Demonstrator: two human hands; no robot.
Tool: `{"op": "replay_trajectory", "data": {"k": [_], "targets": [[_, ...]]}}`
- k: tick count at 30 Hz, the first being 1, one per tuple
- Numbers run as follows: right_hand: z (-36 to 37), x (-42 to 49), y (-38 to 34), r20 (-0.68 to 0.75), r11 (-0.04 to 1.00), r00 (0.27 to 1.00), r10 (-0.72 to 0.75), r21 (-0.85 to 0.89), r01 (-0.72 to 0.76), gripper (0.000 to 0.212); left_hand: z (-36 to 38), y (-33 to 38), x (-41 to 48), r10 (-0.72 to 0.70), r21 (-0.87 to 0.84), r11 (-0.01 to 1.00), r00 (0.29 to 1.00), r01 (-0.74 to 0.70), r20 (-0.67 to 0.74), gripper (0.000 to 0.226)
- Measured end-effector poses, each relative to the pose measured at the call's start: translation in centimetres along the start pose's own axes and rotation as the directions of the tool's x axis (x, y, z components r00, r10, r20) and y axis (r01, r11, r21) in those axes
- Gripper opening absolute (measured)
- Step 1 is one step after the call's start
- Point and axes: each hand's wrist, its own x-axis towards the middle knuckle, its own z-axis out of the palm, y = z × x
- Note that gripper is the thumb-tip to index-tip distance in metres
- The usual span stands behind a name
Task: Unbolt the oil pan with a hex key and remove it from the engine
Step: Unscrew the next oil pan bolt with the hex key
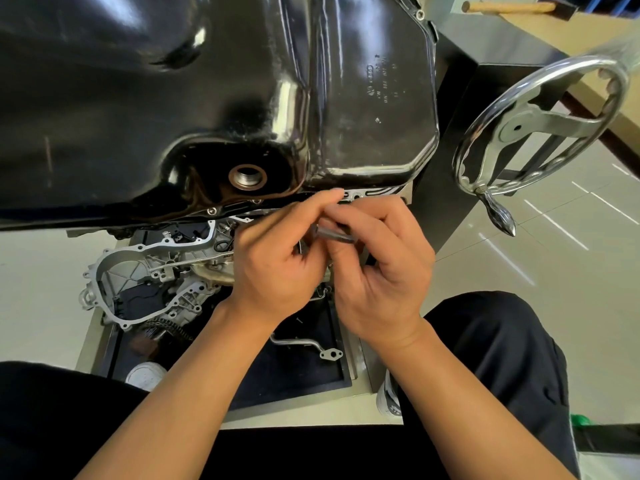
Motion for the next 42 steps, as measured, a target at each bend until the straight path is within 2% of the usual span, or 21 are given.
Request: {"op": "replay_trajectory", "data": {"k": [2, 4, 8, 10, 12, 15, 19, 25, 29, 35, 37, 42], "targets": [[0.03, 0.14, 0.02, 0.028, 1.0, 1.0, -0.013, 0.01, 0.013, 0.027, 0.11, -0.2, -0.19, 0.009, -0.014, 1.0, 1.0, -0.009, 0.011, 0.018], [0.04, 0.18, 0.04, 0.039, 1.0, 0.999, -0.025, 0.016, 0.025, 0.028, 0.13, -0.43, -0.17, -0.001, -0.004, 1.0, 0.999, 0.001, -0.038, 0.014], [-0.12, -0.01, 0.33, -0.039, 1.0, 0.999, -0.012, -0.013, 0.012, 0.027, 0.18, -0.47, -0.16, -0.027, -0.032, 0.999, 0.991, 0.023, -0.128, 0.011], [-0.11, -0.25, 0.45, -0.054, 1.0, 0.998, -0.02, 0.008, 0.021, 0.024, 0.09, -0.17, -0.1, -0.041, -0.053, 0.998, 0.991, 0.034, -0.131, 0.003], [0.0, -0.37, 0.4, -0.058, 0.999, 0.998, -0.033, 0.014, 0.034, 0.021, 0.18, 0.06, 0.01, -0.049, -0.055, 0.998, 0.991, 0.042, -0.128, 0.013], [0.09, -0.28, 0.33, -0.068, 0.999, 0.996, -0.049, -0.004, 0.049, 0.021, 0.37, -0.05, 0.02, -0.024, 0.004, 1.0, 0.994, 0.024, -0.111, 0.018], [0.15, -0.05, 0.01, -0.002, 0.999, 0.999, -0.04, -0.012, 0.04, 0.02, 0.53, -0.43, -0.13, 0.007, 0.046, 0.999, 0.996, -0.003, -0.094, 0.019], [-0.08, 0.02, 0.02, -0.068, 0.999, 0.998, -0.016, -0.045, 0.013, 0.025, 0.37, -0.56, -0.27, -0.002, 0.02, 1.0, 0.992, 0.005, -0.128, 0.002], [-0.04, -0.14, -0.05, -0.08, 1.0, 0.996, -0.027, -0.016, 0.025, 0.014, 0.54, -0.26, -0.19, -0.033, 0.027, 0.999, 0.989, 0.037, -0.144, 0.007], [0.36, -0.51, 0.27, 0.032, 0.999, 0.998, -0.05, -0.001, 0.05, 0.024, 0.65, -0.35, -0.52, -0.03, 0.058, 0.998, 0.997, 0.035, -0.076, 0.024], [0.39, -0.42, 0.24, 0.03, 0.999, 0.998, -0.051, 0.0, 0.051, 0.025, 0.63, -0.21, -0.25, -0.043, 0.049, 0.998, 0.994, 0.048, -0.1, 0.027], [-0.18, -0.04, 0.31, -0.071, 1.0, 0.997, -0.024, -0.006, 0.024, 0.02, 0.63, -0.34, 0.09, -0.04, 0.012, 0.999, 0.99, 0.043, -0.136, 0.006]]}}
